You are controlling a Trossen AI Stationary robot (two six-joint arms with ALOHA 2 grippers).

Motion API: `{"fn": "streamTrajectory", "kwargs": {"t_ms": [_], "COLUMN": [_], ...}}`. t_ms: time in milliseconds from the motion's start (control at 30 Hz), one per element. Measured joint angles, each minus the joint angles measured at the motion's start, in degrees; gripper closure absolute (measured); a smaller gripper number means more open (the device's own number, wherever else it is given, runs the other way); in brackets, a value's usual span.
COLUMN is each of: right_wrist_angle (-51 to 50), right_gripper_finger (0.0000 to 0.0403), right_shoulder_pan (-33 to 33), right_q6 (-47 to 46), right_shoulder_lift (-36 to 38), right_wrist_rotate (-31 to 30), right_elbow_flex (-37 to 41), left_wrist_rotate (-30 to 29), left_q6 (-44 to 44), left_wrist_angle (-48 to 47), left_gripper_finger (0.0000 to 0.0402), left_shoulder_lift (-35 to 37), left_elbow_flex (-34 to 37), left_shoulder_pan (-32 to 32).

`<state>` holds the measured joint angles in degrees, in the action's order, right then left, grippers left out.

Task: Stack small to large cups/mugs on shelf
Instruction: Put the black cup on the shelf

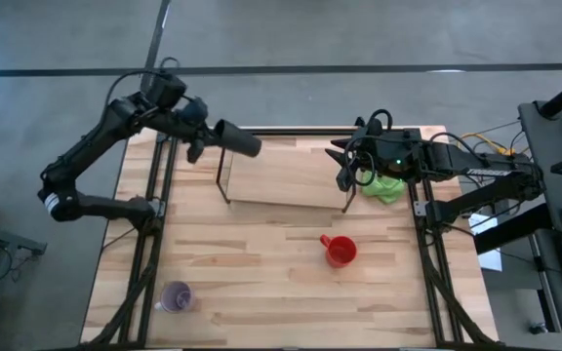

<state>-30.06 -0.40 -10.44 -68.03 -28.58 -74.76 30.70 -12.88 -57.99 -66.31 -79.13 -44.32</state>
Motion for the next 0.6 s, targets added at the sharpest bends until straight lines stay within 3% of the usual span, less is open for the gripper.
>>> {"fn": "streamTrajectory", "kwargs": {"t_ms": [133, 433, 600], "right_wrist_angle": [0.0, -0.2, -0.2], "right_gripper_finger": [0.0282, 0.0282, 0.0282], "right_shoulder_pan": [0.0, 0.0, 0.0], "right_q6": [0.0, 0.0, 0.0], "right_shoulder_lift": [0.0, 0.0, 0.0], "right_wrist_rotate": [0.0, 0.0, 0.0], "right_elbow_flex": [0.0, 0.0, 0.0], "left_wrist_rotate": [-2.9, -17.3, -22.9], "left_q6": [-0.1, -3.1, -2.6], "left_wrist_angle": [0.0, -0.5, -8.0], "left_gripper_finger": [0.0402, 0.0401, 0.0401], "left_shoulder_lift": [-2.6, -7.8, -11.7], "left_elbow_flex": [0.0, -3.2, -7.3], "left_shoulder_pan": [4.3, 14.6, 18.0]}}
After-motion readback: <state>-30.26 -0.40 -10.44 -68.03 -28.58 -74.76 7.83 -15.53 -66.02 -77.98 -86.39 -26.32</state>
